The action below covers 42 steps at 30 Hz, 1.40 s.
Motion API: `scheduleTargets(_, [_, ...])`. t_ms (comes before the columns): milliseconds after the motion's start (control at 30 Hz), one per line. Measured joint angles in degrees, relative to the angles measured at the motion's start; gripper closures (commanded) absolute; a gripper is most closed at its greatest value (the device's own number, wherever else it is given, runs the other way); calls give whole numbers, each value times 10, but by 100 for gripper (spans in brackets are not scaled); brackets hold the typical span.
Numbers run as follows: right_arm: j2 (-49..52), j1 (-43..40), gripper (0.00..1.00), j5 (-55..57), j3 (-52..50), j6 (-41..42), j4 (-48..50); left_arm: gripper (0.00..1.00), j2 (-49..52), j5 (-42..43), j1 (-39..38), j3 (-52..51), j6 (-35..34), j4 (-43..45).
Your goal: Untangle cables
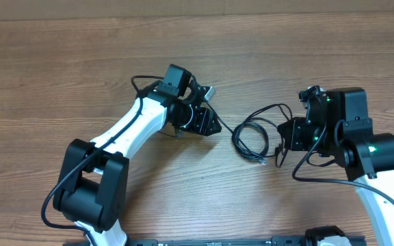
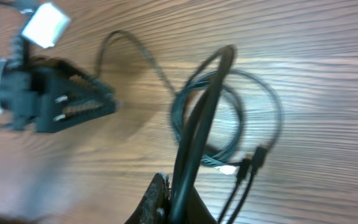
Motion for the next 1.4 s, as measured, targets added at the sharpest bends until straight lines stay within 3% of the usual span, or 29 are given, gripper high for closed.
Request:
scheduleTargets(33, [4,0,96,24,0,5,13,46,0,3,-2,0,-3,2])
scheduleTargets(67, [8,0,82,50,0,12,28,46,0,5,-7,0,-5,3])
scheduleTargets(100, [13,0,58,92,0,27,48,45,0,6,-17,0,-9,2])
scheduleTargets(233, [21,0,47,209,0,90,56,45,0,-9,-56,0,-24,2])
scheduleTargets(433, [40,0,34,224,0,121,-19,45,0,-80,-93,0,-74,3])
scheduleTargets(733, [56,0,33,185,0,126,-43,51,5,-180,-136,0,-165,19])
scheduleTargets(933, [56,0,32,181,0,126,-43,50,43,-192,-137,0,-230,62])
scheduleTargets(1133, [56,0,32,181,0,126,-43,51,81,-172,-137,1,-245,106])
scheduleTargets(1200, [56,0,32,180,0,126,-43,69,83,-167,-140,1,-245,108])
scheduleTargets(1400, [56,0,32,180,0,126,-44,96,86,-161,-141,1,-253,110])
